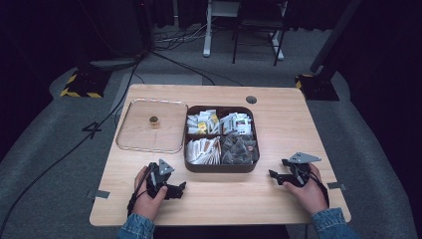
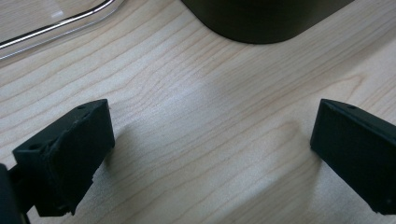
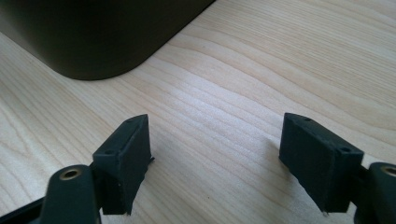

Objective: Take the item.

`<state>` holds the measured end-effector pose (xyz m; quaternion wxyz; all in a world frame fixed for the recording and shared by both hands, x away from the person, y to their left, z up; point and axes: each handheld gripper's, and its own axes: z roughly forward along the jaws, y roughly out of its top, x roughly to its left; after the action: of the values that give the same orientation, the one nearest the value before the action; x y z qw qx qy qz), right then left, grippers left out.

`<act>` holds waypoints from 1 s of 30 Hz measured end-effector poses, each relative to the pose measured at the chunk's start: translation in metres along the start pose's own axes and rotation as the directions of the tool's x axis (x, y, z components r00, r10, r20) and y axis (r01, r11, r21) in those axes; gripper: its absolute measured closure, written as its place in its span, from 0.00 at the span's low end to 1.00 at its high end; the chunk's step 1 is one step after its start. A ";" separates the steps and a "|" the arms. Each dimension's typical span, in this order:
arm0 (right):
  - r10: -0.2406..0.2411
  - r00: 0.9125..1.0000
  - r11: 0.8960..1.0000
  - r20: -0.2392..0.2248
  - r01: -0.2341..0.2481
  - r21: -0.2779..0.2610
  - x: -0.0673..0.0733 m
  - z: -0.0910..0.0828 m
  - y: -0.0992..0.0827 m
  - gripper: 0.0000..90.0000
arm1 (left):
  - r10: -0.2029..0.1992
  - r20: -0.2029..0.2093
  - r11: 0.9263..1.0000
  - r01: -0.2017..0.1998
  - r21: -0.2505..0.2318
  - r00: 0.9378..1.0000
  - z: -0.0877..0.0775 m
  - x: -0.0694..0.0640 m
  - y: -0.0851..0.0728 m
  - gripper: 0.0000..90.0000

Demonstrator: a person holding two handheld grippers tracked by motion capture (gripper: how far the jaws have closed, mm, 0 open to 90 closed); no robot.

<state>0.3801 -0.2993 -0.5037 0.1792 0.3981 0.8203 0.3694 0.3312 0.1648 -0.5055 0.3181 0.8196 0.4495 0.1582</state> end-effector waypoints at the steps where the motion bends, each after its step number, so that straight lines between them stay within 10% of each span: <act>1: 0.000 1.000 1.000 0.000 0.000 0.000 0.000 0.000 0.000 0.28 | 0.000 0.000 1.000 0.000 0.000 1.000 0.000 0.000 0.000 0.00; 30: 0.144 0.984 0.986 -0.109 -0.151 -0.065 -0.007 -0.028 0.021 0.56 | 0.021 0.012 1.000 -0.021 0.001 1.000 0.001 0.002 0.001 0.00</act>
<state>0.3785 -0.3092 -0.4691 0.1230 0.4312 0.7827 0.4316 0.3339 0.1657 -0.5055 0.3188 0.8254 0.4388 0.1564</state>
